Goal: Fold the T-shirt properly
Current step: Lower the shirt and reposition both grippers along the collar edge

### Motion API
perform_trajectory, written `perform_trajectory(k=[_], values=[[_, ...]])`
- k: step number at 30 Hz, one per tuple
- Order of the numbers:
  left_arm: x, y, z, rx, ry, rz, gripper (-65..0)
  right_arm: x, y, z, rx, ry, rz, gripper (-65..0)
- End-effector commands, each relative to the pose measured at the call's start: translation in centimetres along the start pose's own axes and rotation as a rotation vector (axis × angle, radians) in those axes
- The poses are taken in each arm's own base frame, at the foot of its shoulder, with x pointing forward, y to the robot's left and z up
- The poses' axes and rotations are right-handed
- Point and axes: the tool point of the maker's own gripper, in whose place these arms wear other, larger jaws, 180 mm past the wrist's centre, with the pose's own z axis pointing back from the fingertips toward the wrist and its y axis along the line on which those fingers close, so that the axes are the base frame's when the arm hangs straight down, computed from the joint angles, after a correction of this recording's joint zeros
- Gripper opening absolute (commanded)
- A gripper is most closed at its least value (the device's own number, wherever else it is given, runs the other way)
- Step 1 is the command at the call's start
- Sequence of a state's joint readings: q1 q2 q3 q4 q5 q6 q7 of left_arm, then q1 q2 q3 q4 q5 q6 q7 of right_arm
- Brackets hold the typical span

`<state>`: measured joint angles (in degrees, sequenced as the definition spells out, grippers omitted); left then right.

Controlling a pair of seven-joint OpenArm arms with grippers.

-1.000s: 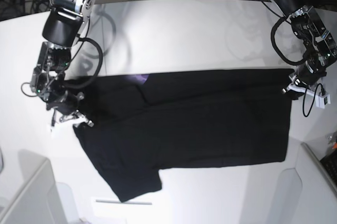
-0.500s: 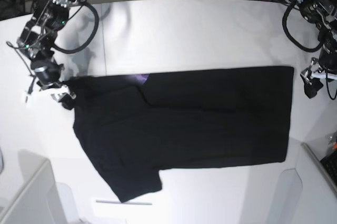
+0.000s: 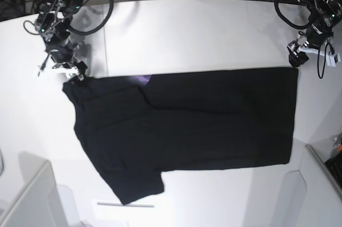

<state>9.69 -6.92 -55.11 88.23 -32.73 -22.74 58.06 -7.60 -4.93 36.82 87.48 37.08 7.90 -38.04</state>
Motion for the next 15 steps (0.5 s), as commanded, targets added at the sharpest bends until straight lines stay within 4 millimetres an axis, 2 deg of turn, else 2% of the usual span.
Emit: perform_trajectory(k=[1, 4, 8, 15], values=[[1.5, -0.3, 0.3, -0.012, -0.044, -0.015, -7.2, 1.5, 0.4, -0.3, 0.017, -0.037, -0.004, -32.1], [1.8, -0.5, 0.2, -0.016, -0.051, -0.015, -7.2, 1.1, -0.4, -1.4, 0.004, -0.007, -0.022, -32.4], [2.4, -1.1, -0.2, -0.028, -0.065, -0.009, -7.2, 1.0, -0.3, -2.0, 0.007, 0.004, -0.035, -32.4], [1.6, -1.9, -3.0, -0.075, -0.015, 0.079, -7.2, 1.4, 0.2, -2.2, 0.016, -0.004, -0.035, -32.9]])
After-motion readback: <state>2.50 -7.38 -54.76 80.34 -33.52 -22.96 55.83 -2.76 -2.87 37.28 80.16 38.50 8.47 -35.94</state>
